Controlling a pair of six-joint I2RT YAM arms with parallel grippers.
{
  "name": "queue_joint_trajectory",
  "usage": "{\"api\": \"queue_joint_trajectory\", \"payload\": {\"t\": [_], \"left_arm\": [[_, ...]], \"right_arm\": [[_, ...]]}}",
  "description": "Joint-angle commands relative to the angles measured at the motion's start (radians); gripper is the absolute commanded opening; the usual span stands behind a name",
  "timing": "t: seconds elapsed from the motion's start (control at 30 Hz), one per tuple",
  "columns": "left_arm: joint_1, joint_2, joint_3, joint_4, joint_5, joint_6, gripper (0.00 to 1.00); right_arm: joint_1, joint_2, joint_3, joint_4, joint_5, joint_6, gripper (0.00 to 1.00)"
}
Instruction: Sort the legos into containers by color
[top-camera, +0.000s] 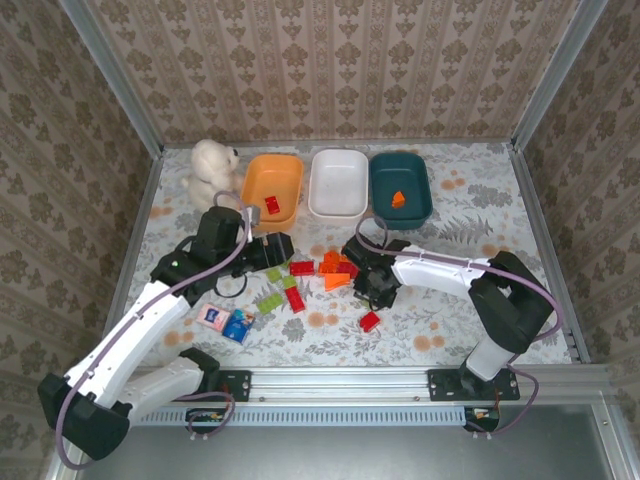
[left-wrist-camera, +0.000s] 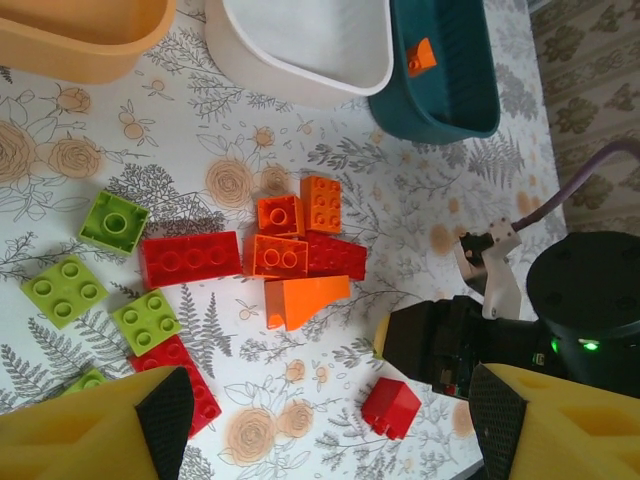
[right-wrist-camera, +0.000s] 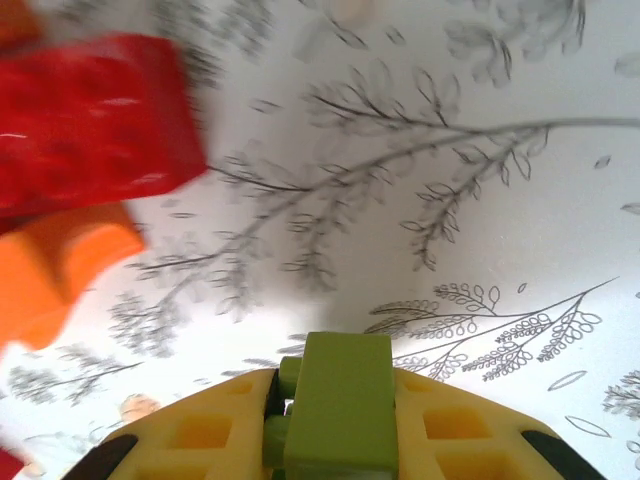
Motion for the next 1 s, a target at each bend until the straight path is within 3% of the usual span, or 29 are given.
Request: {"api": "queue_joint_trajectory", "payload": {"t": [0.0,0.2,0.43,0.73,0.97], "left_arm": [[0.006,-0.024,0.000,0.021,0.005,-0.060,0.77],[0.104,0.039,0.039,0.013,0.005,-0.090,0.76],[0.232,0.094,0.084,-0.013,0.008,-0.079,0.76],[0.272,0.097,0.082,-0.035,0.003,-0.037,0.76],[0.271,0.071,0.049,-0.052,-0.002,-0.032,0.76]], "right_arm": [[0.017,-0.039,0.159,-0.092,0.125,-0.165,0.25],[-0.022,0.125,0.494,-0.085,0.140,-0.383,0.24],[-0.149,0.416,0.854,-0.068,0.060,-0.475,0.24],[-0.255,0.781,1.251,-0.132,-0.009,-0.513,0.25],[-0.292,0.927,1.388,-0.172,-0.056,-0.484,0.29]]}}
